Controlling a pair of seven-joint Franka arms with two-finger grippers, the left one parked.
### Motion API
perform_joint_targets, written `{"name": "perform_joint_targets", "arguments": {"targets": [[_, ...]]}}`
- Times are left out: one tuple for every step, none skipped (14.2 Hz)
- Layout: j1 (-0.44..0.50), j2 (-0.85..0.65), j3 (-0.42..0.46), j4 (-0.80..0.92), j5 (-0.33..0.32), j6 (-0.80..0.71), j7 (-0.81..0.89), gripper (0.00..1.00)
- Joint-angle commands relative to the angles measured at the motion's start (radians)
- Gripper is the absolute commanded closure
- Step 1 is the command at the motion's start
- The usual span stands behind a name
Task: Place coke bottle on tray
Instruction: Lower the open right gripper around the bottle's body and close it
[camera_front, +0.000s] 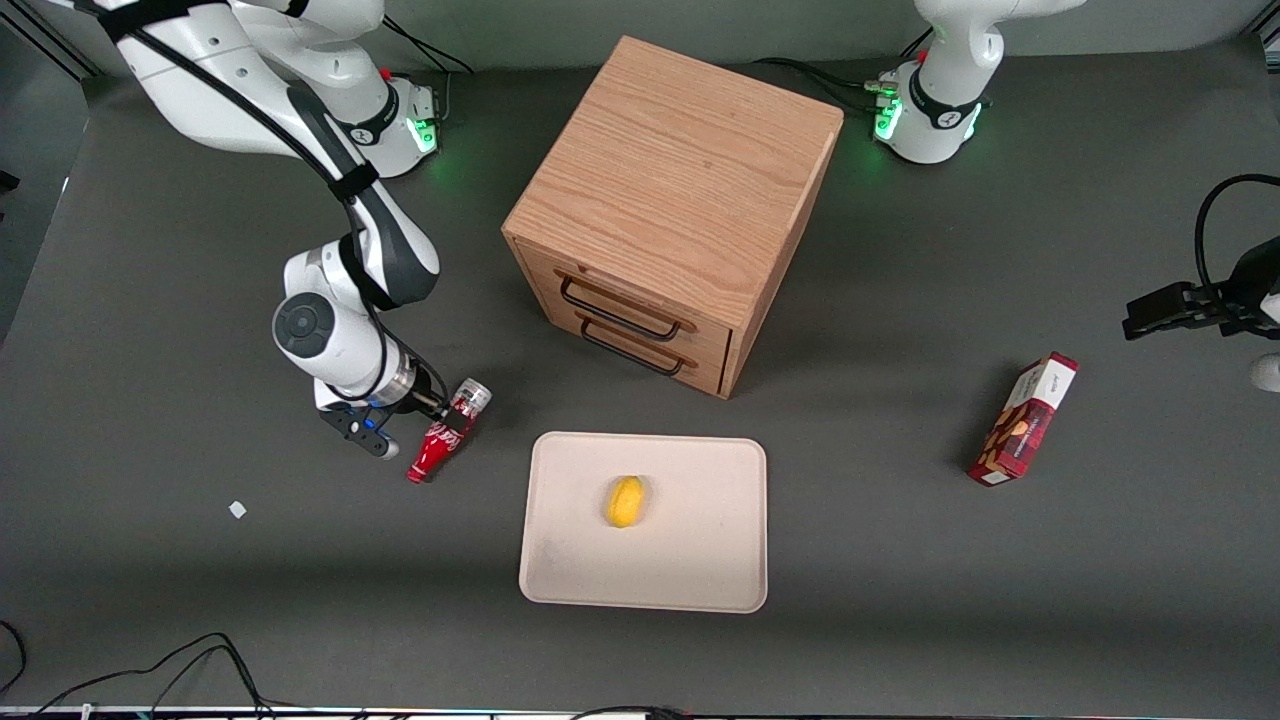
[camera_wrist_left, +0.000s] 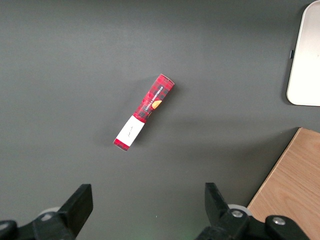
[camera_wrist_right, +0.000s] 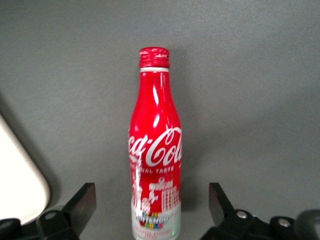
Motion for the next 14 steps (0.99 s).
{"name": "perform_joint_targets", "arguments": {"targets": [[0.003, 0.06, 0.001, 0.015, -0.046, 0.052, 0.057, 0.0], [0.003, 0.069, 0.001, 0.015, -0.046, 0.066, 0.065, 0.0], [0.002, 0.077, 0.001, 0.018, -0.046, 0.071, 0.069, 0.0], [0.002, 0.089, 0.001, 0.028, -0.046, 0.074, 0.076, 0.0], [0.002, 0.103, -0.001, 0.039, -0.046, 0.075, 0.082, 0.0], [0.002, 0.115, -0.001, 0.056, -0.046, 0.075, 0.083, 0.0], [0.003, 0.124, -0.001, 0.062, -0.046, 0.075, 0.085, 0.0], [0.003, 0.126, -0.001, 0.062, -0.047, 0.077, 0.085, 0.0], [0.002, 0.128, -0.001, 0.062, -0.055, 0.08, 0.085, 0.0], [0.003, 0.129, -0.001, 0.062, -0.058, 0.083, 0.086, 0.0], [0.002, 0.131, -0.001, 0.062, -0.058, 0.083, 0.086, 0.0], [0.003, 0.131, -0.001, 0.062, -0.059, 0.083, 0.086, 0.0], [0.002, 0.131, -0.001, 0.062, -0.064, 0.083, 0.086, 0.0], [0.002, 0.131, -0.001, 0.061, -0.07, 0.083, 0.086, 0.03]]}}
